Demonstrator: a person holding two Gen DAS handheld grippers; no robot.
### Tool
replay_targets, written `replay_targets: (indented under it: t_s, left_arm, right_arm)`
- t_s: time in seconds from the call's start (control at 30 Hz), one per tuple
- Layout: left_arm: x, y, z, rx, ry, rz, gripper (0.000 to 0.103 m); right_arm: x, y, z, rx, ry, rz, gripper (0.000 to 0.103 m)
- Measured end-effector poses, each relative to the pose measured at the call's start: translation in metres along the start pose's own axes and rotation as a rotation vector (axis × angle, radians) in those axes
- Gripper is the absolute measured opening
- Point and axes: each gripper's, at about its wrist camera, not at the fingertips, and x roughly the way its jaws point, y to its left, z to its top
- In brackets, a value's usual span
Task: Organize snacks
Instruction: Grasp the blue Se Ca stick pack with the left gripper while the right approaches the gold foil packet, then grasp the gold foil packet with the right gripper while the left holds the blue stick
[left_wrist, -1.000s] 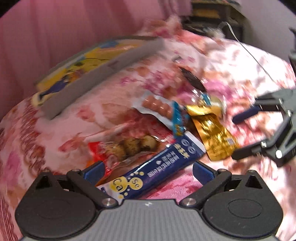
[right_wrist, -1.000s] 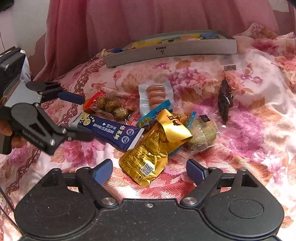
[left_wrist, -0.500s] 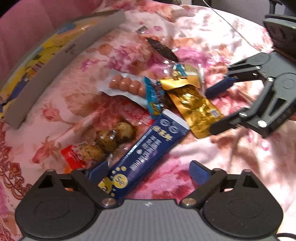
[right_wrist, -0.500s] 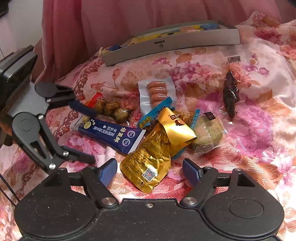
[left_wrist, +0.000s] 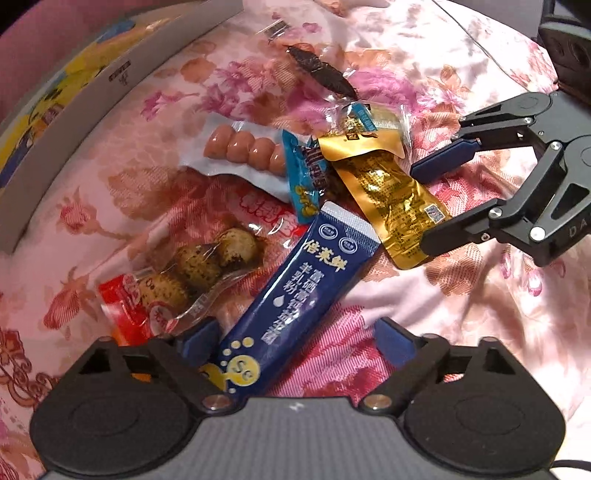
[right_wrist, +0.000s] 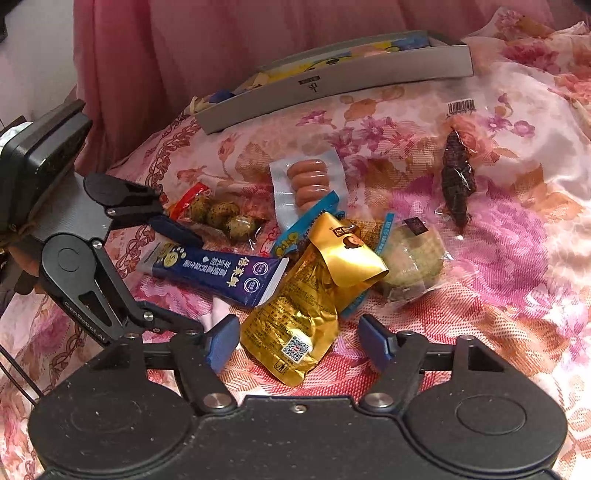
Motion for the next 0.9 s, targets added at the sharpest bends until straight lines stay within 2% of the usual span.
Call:
replay_targets:
  t_s: [0.03, 0.17, 0.33, 0.47, 0.6, 0.7, 0.8, 0.9]
  left_arm:
    - [-0.002, 0.002, -0.001, -0.019, 0.004, -0.004, 0.083]
    - [-0.009, 0.005, -0.005, -0.115, 0.018, -0.014, 0.067]
    - [-0.018, 0.011, -0.014, -0.346, 0.024, -0.040, 0.053]
    - [-0.023, 0.014, -0.027, -0.573, 0.025, -0.072, 0.049]
    - [-0.027, 0.006, -0.040, -0.682, -0.009, -0.084, 0.047]
    - [-0.029, -0.003, -0.048, -0.778, -0.064, -0.040, 0.046]
    - [-0.028, -0.013, -0.057, -0.868, -0.131, 0.004, 0.047]
    - [-0.030, -0.023, -0.061, -0.916, -0.177, 0.034, 0.047]
  right_arm:
    - [0.000, -0.001, 0.000, 0.006, 0.000, 0.005, 0.061]
    - [-0.003, -0.002, 0.001, 0.048, 0.003, 0.016, 0.047]
    - [-0.007, -0.002, 0.001, 0.073, -0.003, 0.025, 0.034]
    - [-0.010, -0.001, 0.001, 0.089, -0.010, 0.039, 0.033]
    - [-0.012, 0.000, 0.005, 0.067, -0.035, 0.016, 0.039]
    - [-0.013, -0.002, 0.009, 0.037, -0.059, -0.016, 0.045]
    - [-0.011, -0.007, 0.017, 0.012, -0.074, -0.032, 0.048]
    - [-0.003, -0.011, 0.027, -0.037, -0.079, -0.034, 0.049]
